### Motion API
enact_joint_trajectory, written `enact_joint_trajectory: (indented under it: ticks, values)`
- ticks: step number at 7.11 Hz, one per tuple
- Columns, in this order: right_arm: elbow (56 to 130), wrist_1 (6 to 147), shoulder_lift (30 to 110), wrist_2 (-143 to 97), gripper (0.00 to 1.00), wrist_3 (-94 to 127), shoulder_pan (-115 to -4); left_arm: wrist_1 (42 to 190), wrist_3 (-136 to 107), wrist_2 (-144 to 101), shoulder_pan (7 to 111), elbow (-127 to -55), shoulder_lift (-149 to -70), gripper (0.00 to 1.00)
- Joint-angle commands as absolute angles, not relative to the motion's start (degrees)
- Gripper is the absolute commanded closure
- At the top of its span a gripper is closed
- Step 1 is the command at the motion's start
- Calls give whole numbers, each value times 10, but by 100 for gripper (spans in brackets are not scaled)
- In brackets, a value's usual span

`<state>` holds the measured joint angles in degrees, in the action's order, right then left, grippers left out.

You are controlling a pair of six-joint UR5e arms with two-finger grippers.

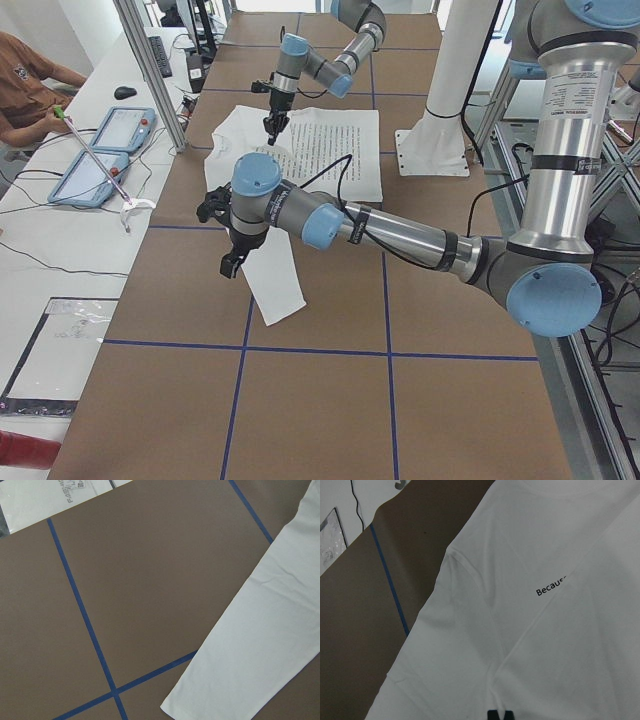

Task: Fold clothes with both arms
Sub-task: 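Grasp the sleeve nearest the right gripper and fold it across the shirt body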

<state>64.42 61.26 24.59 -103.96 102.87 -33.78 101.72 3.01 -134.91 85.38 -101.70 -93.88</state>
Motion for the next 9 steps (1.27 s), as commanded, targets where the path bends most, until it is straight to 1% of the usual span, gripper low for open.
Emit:
enact_joint_trajectory:
  ticks: [1,2,4,5,6,7,8,9]
  values:
    - [643,613,246,-1006,23,1039,-331,1018,29,-1374,849,-1004,-934,0]
    - [642,613,246,-988,3,1054,-323,1019,26,-1375,833,-1003,-926,0]
    - [653,613,241,-987,2,1084,-322,1017,-51,-1373,796,-994,-911,1]
    - [667,614,250,-988,2,1089,-323,1018,-95,-1369,768,-981,-911,4]
    - [704,613,293,-990,1,1087,-330,1020,-124,-1368,740,-961,-912,10]
    - [754,613,341,-991,1,1084,-337,1047,-127,-1363,719,-919,-918,11]
    - [778,613,364,-991,1,1081,-338,1097,-128,-1363,718,-857,-934,11]
    - [779,615,364,-991,1,1081,-338,1133,-127,-1363,718,-780,-976,13]
